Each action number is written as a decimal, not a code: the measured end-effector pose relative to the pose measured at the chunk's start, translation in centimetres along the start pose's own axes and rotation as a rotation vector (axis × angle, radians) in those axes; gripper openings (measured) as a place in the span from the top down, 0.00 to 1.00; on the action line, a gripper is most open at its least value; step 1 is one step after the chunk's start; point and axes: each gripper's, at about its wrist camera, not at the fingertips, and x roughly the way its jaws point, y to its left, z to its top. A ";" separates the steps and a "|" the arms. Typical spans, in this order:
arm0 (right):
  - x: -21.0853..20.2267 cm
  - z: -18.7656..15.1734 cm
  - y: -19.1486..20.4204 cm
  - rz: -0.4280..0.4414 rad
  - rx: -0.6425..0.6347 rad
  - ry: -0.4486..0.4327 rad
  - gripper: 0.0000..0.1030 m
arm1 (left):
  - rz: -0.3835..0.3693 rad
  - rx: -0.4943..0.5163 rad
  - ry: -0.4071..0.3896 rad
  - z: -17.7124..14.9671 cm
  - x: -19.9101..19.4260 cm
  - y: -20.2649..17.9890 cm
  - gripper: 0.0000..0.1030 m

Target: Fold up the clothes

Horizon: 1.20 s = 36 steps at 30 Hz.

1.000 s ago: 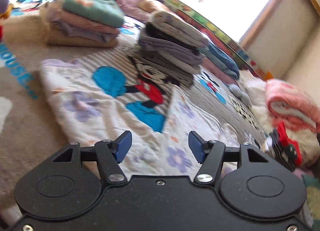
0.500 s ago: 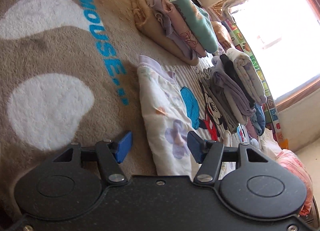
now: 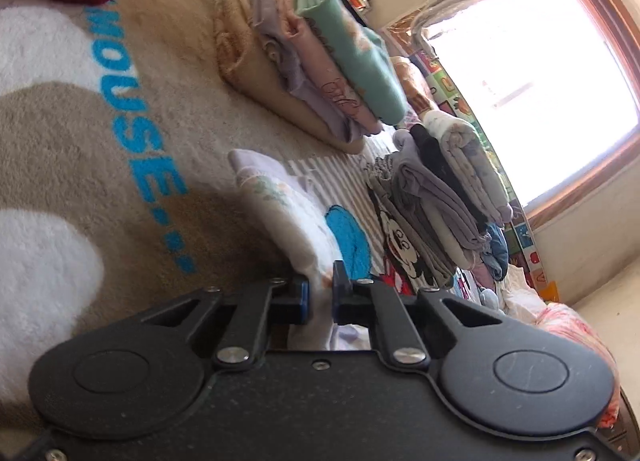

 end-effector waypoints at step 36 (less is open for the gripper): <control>0.5 0.5 -4.7 0.245 0.331 -0.115 0.29 | -0.367 1.319 0.118 -26.0 -3.4 -21.9 0.70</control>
